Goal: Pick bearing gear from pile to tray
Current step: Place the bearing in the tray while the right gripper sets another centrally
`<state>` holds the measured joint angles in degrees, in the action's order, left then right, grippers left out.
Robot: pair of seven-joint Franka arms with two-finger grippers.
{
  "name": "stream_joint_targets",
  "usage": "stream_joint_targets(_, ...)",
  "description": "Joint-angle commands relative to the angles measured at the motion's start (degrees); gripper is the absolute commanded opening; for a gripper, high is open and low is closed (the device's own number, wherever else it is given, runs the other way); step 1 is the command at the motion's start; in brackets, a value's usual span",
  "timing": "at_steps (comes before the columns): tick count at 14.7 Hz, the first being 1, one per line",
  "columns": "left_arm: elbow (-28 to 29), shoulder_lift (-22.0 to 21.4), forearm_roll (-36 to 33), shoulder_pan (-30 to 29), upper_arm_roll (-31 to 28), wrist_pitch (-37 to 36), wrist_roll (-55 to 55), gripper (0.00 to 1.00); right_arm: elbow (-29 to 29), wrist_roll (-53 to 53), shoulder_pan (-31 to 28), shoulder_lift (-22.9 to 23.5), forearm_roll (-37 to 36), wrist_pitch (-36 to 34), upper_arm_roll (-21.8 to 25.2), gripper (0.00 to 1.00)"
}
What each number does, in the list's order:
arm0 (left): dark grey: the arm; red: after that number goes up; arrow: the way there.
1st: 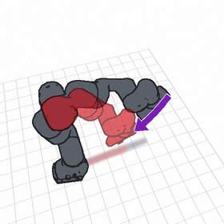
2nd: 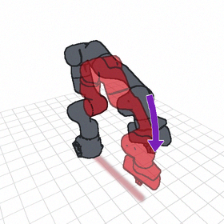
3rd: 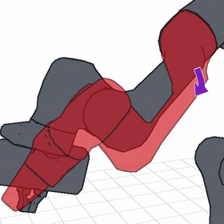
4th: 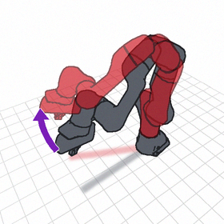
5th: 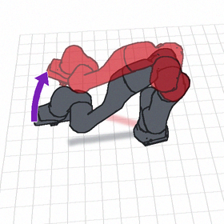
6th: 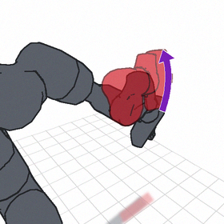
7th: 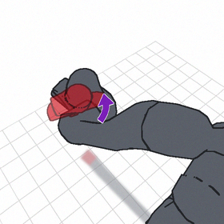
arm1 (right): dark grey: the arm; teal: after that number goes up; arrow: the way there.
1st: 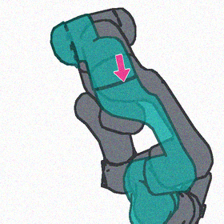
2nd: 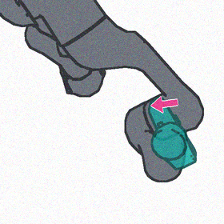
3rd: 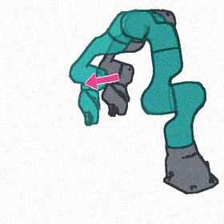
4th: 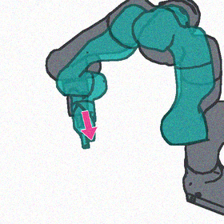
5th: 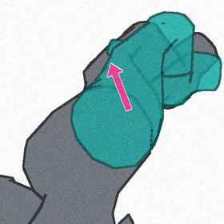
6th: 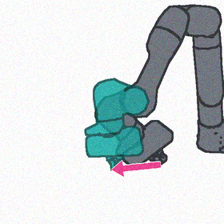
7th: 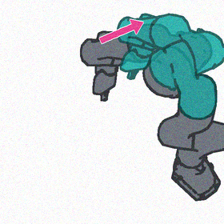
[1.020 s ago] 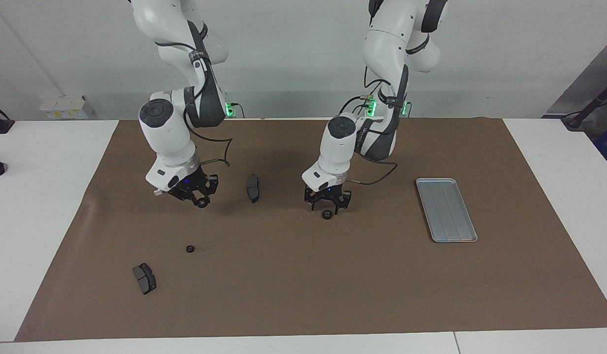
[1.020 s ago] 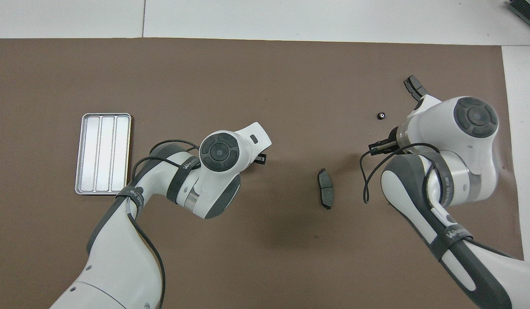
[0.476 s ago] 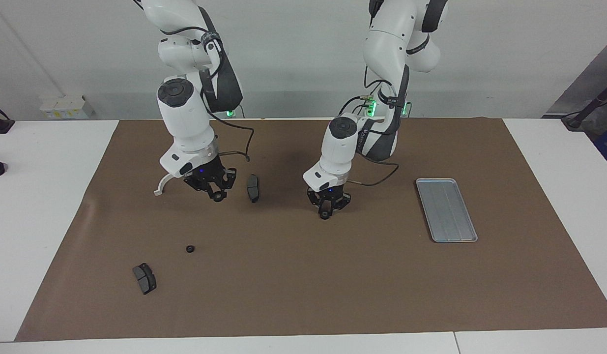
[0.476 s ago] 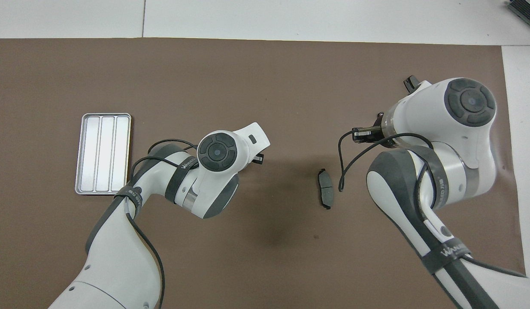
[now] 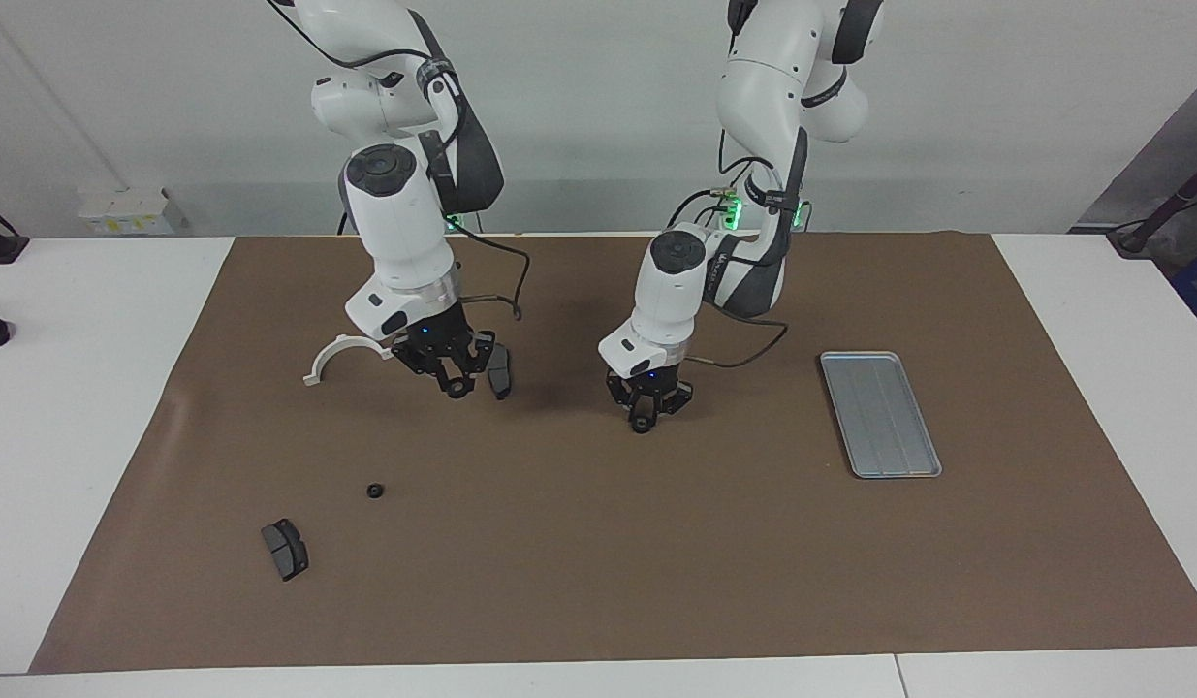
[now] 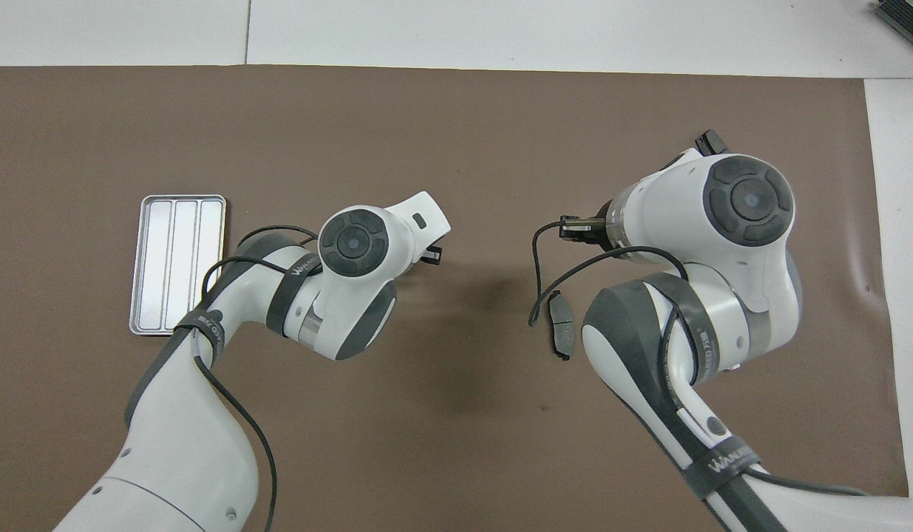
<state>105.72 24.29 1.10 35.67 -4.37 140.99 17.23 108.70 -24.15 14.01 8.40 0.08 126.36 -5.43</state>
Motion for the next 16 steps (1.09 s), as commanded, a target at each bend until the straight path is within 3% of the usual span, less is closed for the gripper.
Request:
stream_joint_targets(1, -5.5, 0.7, -0.2, -6.1, 0.3, -6.3, -1.5, 0.00, -0.5, -2.8, 1.8, 1.1, 1.0, 1.8, 0.0, 0.00)
stream_joint_targets(5, -5.0, -3.6, 0.0, -15.3, 0.4, -13.4, -5.1, 0.00, -0.6, -14.8, 8.7, 5.8, 1.0, 11.4, -0.1, 0.00)
stream_joint_targets(8, -3.2, -5.8, 1.4, -23.7, 0.4, -18.1, -17.9, 0.00, -0.6, -21.3, 12.6, 10.3, 1.0, 20.5, -0.1, 0.00)
stream_joint_targets(12, 3.9, -8.6, 4.8, -34.3, 0.3, -16.9, -36.9, 0.00, -4.7, -26.6, 17.5, 19.4, 0.9, 28.1, -0.1, 0.01)
stream_joint_targets(13, 5.4, -9.3, 5.1, -36.3, 0.3, -16.5, -40.0, 0.00, -4.5, -27.3, 17.5, 19.6, 0.5, 28.2, -0.1, 0.10)
stream_joint_targets(14, 6.9, -9.7, 5.1, -37.5, 0.3, -16.0, -41.7, 0.00, -4.4, -27.2, 17.5, 19.6, 0.4, 28.2, -0.1, 0.34)
stream_joint_targets(15, 8.3, -10.2, 5.1, -38.3, 0.3, -15.1, -42.4, 0.02, -4.4, -27.3, 17.5, 19.6, 0.4, 28.1, -0.1, 0.93)
stream_joint_targets(16, 9.4, -10.5, 5.1, -38.4, 0.3, -14.1, -42.5, 0.09, -4.4, -27.4, 17.6, 19.6, -0.1, 28.0, 0.1, 1.00)
